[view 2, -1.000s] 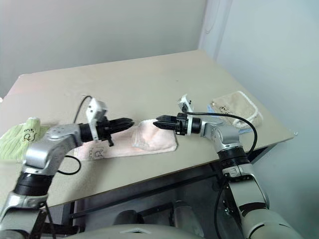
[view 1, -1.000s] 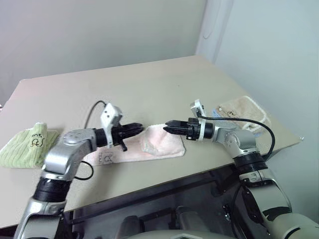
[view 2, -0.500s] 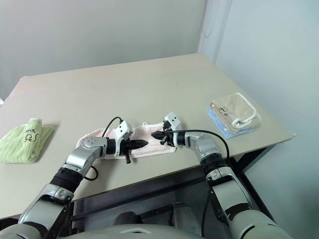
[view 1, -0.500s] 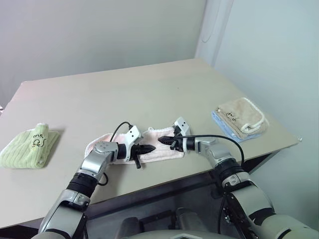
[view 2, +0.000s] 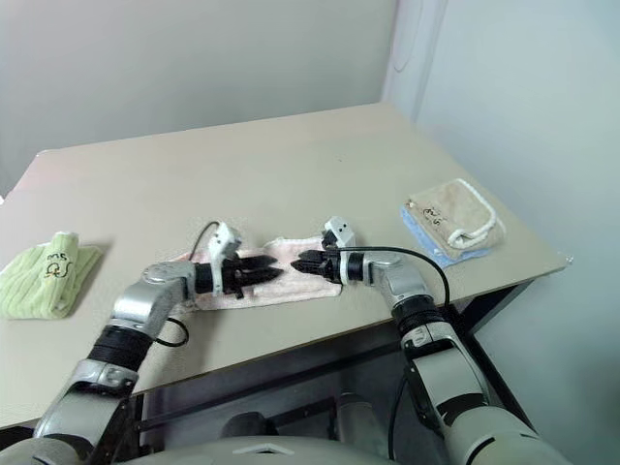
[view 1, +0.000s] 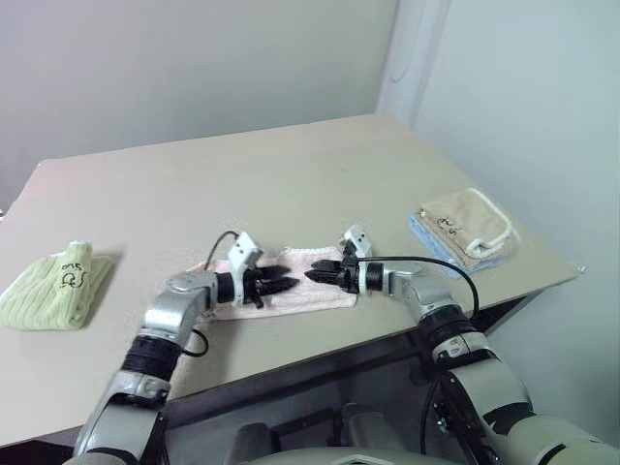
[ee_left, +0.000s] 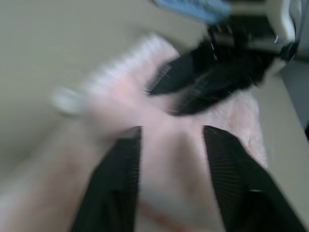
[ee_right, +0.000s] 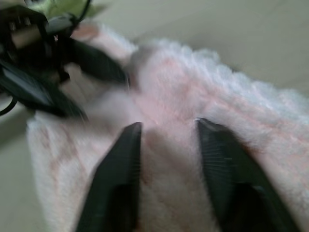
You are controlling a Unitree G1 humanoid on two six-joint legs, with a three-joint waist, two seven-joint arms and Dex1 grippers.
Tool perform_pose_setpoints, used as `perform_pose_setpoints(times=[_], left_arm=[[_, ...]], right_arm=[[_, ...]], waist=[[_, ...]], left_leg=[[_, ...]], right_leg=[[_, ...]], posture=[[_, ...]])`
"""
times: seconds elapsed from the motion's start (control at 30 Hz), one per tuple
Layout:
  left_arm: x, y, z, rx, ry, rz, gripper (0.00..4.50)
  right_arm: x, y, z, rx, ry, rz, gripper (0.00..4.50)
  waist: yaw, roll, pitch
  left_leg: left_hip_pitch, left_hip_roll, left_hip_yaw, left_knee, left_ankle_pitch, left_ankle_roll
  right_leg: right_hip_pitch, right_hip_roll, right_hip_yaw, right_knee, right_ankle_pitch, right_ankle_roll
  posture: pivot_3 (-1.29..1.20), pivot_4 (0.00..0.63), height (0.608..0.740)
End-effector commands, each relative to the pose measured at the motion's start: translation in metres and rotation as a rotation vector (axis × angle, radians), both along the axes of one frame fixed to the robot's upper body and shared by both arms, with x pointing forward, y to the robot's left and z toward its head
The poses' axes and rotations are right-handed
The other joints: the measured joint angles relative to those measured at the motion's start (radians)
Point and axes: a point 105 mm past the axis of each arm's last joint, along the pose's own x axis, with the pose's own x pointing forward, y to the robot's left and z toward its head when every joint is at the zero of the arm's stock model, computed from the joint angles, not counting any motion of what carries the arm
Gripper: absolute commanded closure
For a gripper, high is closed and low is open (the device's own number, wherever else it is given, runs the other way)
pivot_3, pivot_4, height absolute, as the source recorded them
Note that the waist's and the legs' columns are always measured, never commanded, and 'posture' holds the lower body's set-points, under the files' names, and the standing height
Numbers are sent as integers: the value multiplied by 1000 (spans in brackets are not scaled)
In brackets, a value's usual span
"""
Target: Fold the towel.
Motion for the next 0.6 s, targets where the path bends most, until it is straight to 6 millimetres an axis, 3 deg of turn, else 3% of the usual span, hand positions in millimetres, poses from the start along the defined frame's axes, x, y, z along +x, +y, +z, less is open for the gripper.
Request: perform_pose_setpoints(times=[0.03, 0.13, 0.23, 0.33, 0.5, 0.6], left_arm=[[-9, 25, 40, -33, -69, 70, 1099], [-22, 51, 56, -45, -34, 183, 51], [-47, 73, 53, -37, 100, 258, 51], [-72, 96, 44, -59, 223, 357, 51], [-112, 111, 28, -85, 416, 456, 51], [-119, 124, 22, -112, 475, 539, 51]], right_arm=[[1, 1, 46, 98, -86, 55, 1377], [-4, 3, 71, 163, -97, 74, 319], [-11, 6, 94, 251, -65, 92, 319], [-17, 13, 103, 269, -68, 107, 319], [-24, 23, 93, 262, -18, 113, 319], [-26, 27, 86, 260, 11, 114, 319]], waist=[[-1, 2, 1], [0, 2, 1], [-1, 2, 2], [-5, 2, 2], [-15, 1, 3], [-18, 1, 4]], left_leg=[[0, 0, 0, -1, 0, 0], [-1, 1, 0, -2, 0, 0], [-1, 1, 0, -2, 0, 0], [0, 1, 0, -2, 0, 0], [0, 2, -2, -3, 0, 0], [0, 2, -2, -3, 0, 0]], right_leg=[[-1, 0, 0, 0, 0, 0], [-1, 0, 0, -1, -1, 0], [-2, 0, 0, -2, -1, 0], [-2, 0, 0, -2, -2, -2], [-2, 0, -2, -3, -3, -3], [-1, -2, -2, -3, -3, -3]], posture=[[0, 0, 740], [0, 0, 740], [0, 0, 740], [0, 0, 740], [0, 0, 740], [0, 0, 740]])
